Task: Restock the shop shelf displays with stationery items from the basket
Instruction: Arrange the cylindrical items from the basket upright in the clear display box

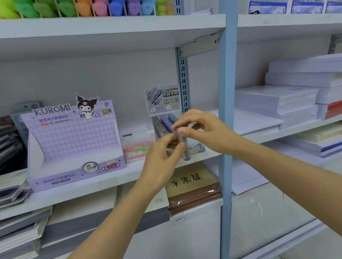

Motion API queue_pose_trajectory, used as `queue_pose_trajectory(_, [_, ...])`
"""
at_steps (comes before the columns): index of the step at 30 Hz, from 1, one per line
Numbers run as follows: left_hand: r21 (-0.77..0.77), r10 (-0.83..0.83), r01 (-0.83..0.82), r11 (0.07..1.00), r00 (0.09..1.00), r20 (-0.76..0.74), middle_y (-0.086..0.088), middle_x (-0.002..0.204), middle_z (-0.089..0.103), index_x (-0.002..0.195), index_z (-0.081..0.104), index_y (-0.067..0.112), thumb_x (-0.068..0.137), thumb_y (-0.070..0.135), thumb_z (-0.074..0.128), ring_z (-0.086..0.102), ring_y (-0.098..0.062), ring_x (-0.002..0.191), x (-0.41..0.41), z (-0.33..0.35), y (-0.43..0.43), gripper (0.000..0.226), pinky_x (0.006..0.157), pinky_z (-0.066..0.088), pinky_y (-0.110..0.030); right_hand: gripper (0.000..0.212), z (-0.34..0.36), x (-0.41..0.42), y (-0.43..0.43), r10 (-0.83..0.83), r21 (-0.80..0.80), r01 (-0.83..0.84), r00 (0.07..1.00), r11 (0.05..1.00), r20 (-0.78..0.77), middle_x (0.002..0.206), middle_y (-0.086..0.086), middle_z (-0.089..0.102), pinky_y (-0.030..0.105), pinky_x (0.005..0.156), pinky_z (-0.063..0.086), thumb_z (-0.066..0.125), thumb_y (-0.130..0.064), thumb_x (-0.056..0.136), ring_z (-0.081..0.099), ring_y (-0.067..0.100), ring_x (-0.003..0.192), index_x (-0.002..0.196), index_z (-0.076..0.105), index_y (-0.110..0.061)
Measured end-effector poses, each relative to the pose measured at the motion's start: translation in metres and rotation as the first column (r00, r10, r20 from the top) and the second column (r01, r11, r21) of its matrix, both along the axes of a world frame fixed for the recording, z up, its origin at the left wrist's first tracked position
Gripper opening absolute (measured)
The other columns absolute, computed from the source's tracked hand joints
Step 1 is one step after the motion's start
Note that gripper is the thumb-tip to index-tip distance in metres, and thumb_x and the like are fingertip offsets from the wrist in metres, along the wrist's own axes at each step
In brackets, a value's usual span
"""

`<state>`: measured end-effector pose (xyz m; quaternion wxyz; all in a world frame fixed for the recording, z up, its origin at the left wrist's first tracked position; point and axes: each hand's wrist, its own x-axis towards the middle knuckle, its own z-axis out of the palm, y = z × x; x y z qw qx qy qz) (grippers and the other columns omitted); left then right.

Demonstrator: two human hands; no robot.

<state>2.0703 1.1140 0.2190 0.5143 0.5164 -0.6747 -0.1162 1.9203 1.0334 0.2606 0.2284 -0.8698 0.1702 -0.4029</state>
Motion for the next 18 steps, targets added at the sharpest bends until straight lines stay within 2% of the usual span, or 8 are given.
queue_pose_trajectory(2, [-0.087, 0.109, -0.097, 0.991, 0.983, 0.148, 0.006, 0.113, 0.063, 0.123, 0.059, 0.018, 0.097, 0.027, 0.053, 0.057, -0.010, 0.102, 0.002, -0.006, 0.000, 0.028, 0.090, 0.048, -0.034, 0.011, 0.002, -0.005, -0.006, -0.061, 0.048, 0.055, 0.989, 0.997, 0.136, 0.093, -0.005, 0.067, 0.020, 0.077, 0.050, 0.059, -0.015, 0.095, 0.062, 0.002, 0.085, 0.102, 0.067, -0.017])
queue_pose_trajectory(4, [-0.178, 0.218, -0.159, 0.971, 0.893, 0.392, 0.004, 0.126, 0.057, 0.131, 0.053, 0.017, 0.097, 0.029, 0.052, 0.050, -0.012, 0.116, 0.006, -0.016, 0.001, 0.036, 0.100, 0.038, -0.030, 0.009, 0.000, -0.011, -0.016, -0.186, 0.123, 0.161, 0.955, 0.979, 0.231, 0.093, 0.002, 0.068, 0.020, 0.073, 0.049, 0.054, -0.015, 0.098, 0.063, 0.005, 0.082, 0.102, 0.062, -0.015])
queue_pose_trajectory(6, [-0.175, 0.257, -0.191, 0.966, 0.772, 0.581, 0.002, 0.142, 0.046, 0.142, 0.042, 0.017, 0.096, 0.030, 0.054, 0.038, -0.014, 0.132, 0.009, -0.027, 0.001, 0.049, 0.111, 0.024, -0.029, 0.009, -0.008, -0.016, -0.024, -0.304, 0.178, 0.273, 0.934, 0.946, 0.186, 0.097, 0.007, 0.070, 0.027, 0.077, 0.050, 0.048, -0.018, 0.101, 0.065, 0.011, 0.086, 0.103, 0.056, -0.014])
queue_pose_trajectory(8, [-0.152, 0.268, -0.227, 0.962, 0.685, 0.678, 0.003, 0.153, 0.033, 0.149, 0.030, 0.017, 0.095, 0.032, 0.054, 0.027, -0.013, 0.140, 0.010, -0.037, 0.001, 0.062, 0.116, 0.015, -0.030, 0.012, -0.023, -0.017, -0.028, -0.375, 0.164, 0.364, 0.926, 0.917, 0.037, 0.099, 0.005, 0.071, 0.035, 0.079, 0.050, 0.042, -0.021, 0.103, 0.066, 0.016, 0.088, 0.104, 0.051, -0.014])
queue_pose_trajectory(9, [-0.155, 0.275, -0.236, 0.959, 0.659, 0.700, 0.002, 0.155, 0.030, 0.150, 0.028, 0.017, 0.094, 0.031, 0.055, 0.027, -0.013, 0.141, 0.010, -0.040, 0.001, 0.063, 0.116, 0.015, -0.032, 0.012, -0.030, -0.017, -0.028, -0.391, 0.129, 0.391, 0.920, 0.911, -0.021, 0.100, 0.003, 0.072, 0.034, 0.074, 0.048, 0.040, -0.022, 0.103, 0.065, 0.011, 0.084, 0.103, 0.050, -0.014])
queue_pose_trajectory(11, [-0.187, 0.294, -0.231, 0.955, 0.645, 0.706, -0.002, 0.149, 0.038, 0.145, 0.037, 0.014, 0.092, 0.026, 0.059, 0.035, -0.018, 0.136, 0.009, -0.040, 0.000, 0.059, 0.112, 0.026, -0.034, 0.012, -0.040, -0.015, -0.026, -0.400, 0.054, 0.404, 0.914, 0.913, -0.064, 0.097, 0.000, 0.072, 0.029, 0.065, 0.041, 0.039, -0.024, 0.104, 0.060, -0.002, 0.071, 0.102, 0.048, -0.016])
queue_pose_trajectory(15, [-0.241, 0.349, -0.253, 0.937, 0.672, 0.653, -0.004, 0.126, 0.053, 0.131, 0.054, 0.013, 0.088, 0.018, 0.061, 0.049, -0.021, 0.115, 0.009, -0.033, 0.000, 0.043, 0.098, 0.037, -0.031, 0.017, -0.040, -0.012, -0.022, -0.382, -0.010, 0.383, 0.918, 0.924, -0.105, 0.087, 0.010, 0.071, 0.045, 0.080, 0.048, 0.037, -0.029, 0.104, 0.065, 0.028, 0.083, 0.105, 0.047, -0.016])
queue_pose_trajectory(18, [-0.260, 0.345, -0.229, 0.938, 0.685, 0.642, -0.003, 0.115, 0.057, 0.123, 0.058, 0.012, 0.087, 0.016, 0.063, 0.054, -0.021, 0.106, 0.009, -0.029, 0.003, 0.037, 0.090, 0.041, -0.033, 0.016, -0.036, -0.018, -0.019, -0.328, 0.024, 0.333, 0.938, 0.943, -0.113, 0.086, 0.015, 0.071, 0.049, 0.083, 0.050, 0.037, -0.028, 0.104, 0.066, 0.031, 0.084, 0.105, 0.047, -0.016])
